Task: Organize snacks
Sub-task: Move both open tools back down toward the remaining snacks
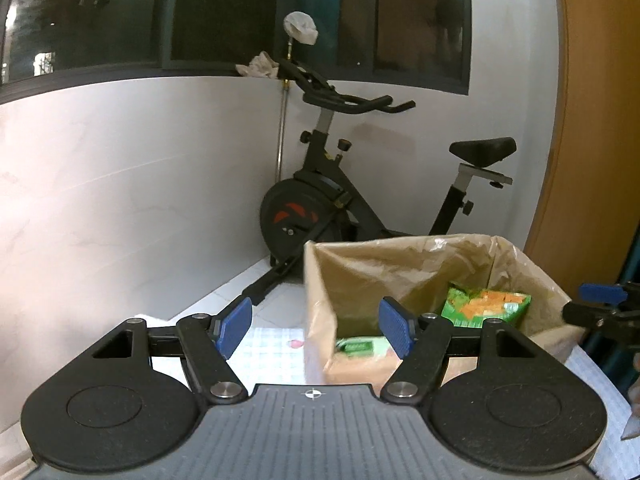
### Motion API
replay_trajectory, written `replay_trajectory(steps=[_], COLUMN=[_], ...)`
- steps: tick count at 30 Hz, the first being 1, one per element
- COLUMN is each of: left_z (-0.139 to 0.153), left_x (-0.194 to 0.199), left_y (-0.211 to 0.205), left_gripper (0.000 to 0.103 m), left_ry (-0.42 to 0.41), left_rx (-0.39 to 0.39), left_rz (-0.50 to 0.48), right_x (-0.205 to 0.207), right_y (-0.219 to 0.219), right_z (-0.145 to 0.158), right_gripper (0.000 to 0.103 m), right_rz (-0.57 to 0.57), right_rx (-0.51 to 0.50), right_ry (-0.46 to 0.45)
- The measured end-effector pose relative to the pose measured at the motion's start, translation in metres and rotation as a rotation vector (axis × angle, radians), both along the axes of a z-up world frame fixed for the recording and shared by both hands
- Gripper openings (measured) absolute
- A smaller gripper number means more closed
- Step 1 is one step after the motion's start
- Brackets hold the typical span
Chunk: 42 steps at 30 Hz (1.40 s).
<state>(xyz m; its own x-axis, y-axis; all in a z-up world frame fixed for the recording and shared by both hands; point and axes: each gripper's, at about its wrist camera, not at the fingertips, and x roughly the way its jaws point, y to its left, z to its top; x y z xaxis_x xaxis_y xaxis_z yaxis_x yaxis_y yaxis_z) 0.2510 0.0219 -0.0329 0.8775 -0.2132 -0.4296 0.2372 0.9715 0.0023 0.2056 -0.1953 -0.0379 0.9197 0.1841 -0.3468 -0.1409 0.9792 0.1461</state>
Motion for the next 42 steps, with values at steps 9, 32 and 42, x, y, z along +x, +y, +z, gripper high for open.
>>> replay_trajectory(steps=[9,32,42], left_z=[-0.045,-0.149,-0.172], left_x=[-0.038,-0.067,-0.078], left_y=[0.034,0.050,0.045], left_gripper=[0.072,0.072,0.072], left_ry=[0.049,0.286,0.340], left_rx=[0.002,-0.066,-0.071], left_rz=[0.059,0.187,0.195], right_x=[-0.044,-0.027,-0.035], right_y=[-0.001,0.008,0.008], right_z=[-0.024,-0.155,-0.188], right_gripper=[0.086,0.092,0.101], right_rz=[-0.018,-0.126,-0.171], right_rx=[-0.015,-0.039,-0.080], right_ry=[-0.011,0.370,0.390])
